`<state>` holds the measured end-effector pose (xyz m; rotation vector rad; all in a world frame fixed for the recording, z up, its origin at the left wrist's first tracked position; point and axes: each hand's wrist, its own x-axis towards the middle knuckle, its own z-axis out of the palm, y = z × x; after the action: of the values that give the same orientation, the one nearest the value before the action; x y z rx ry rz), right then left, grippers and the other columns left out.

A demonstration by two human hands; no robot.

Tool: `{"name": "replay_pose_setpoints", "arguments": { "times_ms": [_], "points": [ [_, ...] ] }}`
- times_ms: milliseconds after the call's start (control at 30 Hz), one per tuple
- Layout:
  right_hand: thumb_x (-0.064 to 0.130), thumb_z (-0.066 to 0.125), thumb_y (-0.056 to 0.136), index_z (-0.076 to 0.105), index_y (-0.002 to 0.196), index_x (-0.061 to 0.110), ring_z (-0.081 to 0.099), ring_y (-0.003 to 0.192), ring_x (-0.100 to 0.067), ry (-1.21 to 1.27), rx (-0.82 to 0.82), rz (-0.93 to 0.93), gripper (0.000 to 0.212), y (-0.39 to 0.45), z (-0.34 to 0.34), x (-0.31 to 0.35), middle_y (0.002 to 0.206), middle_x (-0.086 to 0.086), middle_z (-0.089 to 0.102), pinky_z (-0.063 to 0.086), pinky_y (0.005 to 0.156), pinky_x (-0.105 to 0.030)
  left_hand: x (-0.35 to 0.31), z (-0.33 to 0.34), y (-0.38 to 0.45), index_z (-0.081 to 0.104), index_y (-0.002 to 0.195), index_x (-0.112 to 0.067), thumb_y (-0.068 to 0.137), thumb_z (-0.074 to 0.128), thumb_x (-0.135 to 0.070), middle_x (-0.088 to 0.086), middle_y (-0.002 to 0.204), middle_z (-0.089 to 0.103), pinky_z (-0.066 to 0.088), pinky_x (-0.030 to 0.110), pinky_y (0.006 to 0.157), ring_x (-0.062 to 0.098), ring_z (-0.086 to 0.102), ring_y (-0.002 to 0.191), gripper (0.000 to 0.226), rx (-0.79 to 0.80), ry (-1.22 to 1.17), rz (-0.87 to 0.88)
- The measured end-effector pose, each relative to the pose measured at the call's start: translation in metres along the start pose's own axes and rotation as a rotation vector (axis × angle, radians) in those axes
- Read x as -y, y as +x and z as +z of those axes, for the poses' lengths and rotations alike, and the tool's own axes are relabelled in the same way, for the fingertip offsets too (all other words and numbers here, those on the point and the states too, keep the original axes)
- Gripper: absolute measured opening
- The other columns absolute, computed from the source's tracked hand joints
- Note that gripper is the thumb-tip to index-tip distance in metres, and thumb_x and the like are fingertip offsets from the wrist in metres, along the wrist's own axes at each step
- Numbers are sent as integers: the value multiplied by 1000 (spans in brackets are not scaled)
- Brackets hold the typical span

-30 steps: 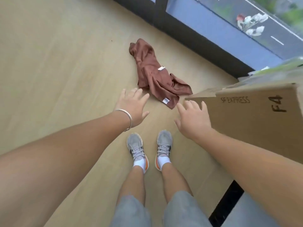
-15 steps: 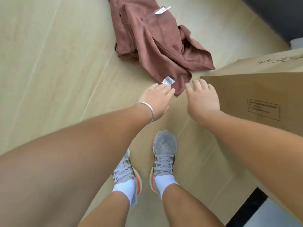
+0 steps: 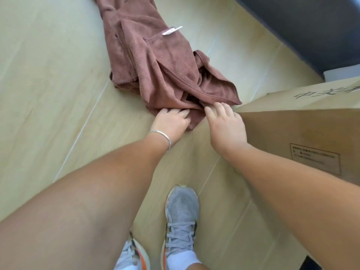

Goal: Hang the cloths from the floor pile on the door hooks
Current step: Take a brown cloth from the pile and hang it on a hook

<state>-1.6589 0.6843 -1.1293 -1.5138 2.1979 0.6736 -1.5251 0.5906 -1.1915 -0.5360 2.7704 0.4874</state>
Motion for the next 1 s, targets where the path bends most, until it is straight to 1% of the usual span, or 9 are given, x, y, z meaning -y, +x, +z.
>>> {"name": "replay_pose_setpoints", "arguments": {
  "times_ms": [167,267,400,500,600,700,767,867,1000],
  "points": [
    [16,52,88,16,150,20,16,144,-27,-5,41,8,72,-38,-35,23,156,-11,18,29,108,-38,32,-42,-62,60,126,-23,99,46,-23,-3,139,53,23,33,109,15,45,131,31,-38,-301,-34],
    [37,62,88,6,153,24,10,147,-27,14,47,-8,86,-60,-70,42,160,-11,10,21,115,-43,45,-94,-117,66,118,-10,91,60,-10,4,125,64,35,41,107,25,56,121,28,-133,-385,65],
    [46,74,77,21,151,28,15,146,-27,134,-61,-145,92,-76,-130,77,159,-10,17,14,118,-48,62,-174,-174,72,104,-3,84,65,-8,7,109,71,49,49,95,29,66,106,21,-287,-326,188],
    [36,79,73,45,141,24,27,142,-30,303,-193,-229,77,-78,-177,107,152,-10,35,20,116,-50,77,-230,-206,74,98,-4,86,62,-13,4,104,73,52,46,92,26,67,103,19,-351,-275,233],
    [23,72,81,67,106,14,41,134,-29,417,-264,-332,28,-78,-223,132,126,-6,61,24,113,-47,98,-281,-237,74,97,-5,88,62,-15,3,104,73,51,43,93,24,67,104,19,-407,-245,215],
    [14,61,83,50,75,14,59,92,-32,414,-255,-427,13,-82,-265,149,79,-7,63,33,101,-41,124,-322,-267,73,101,-3,89,61,-12,5,109,71,50,43,96,24,65,108,19,-448,-211,126],
    [12,59,82,39,72,16,44,63,-29,423,-274,-456,22,-88,-295,157,60,-3,49,38,92,-43,140,-349,-289,72,103,-3,92,57,-14,5,110,71,48,43,98,23,64,110,21,-497,-214,32],
    [15,58,77,41,75,18,42,66,-27,266,-252,-473,17,-93,-330,168,62,1,47,34,94,-36,160,-387,-320,72,101,-4,94,53,-17,5,108,71,47,42,99,23,64,110,24,-583,-225,-106],
    [22,53,84,60,93,26,53,96,-25,9,-223,-438,12,-92,-392,195,91,1,62,29,95,-33,194,-432,-377,71,103,-4,95,51,-16,8,107,71,48,43,97,25,62,113,25,-708,-272,-375]
  ]
}}
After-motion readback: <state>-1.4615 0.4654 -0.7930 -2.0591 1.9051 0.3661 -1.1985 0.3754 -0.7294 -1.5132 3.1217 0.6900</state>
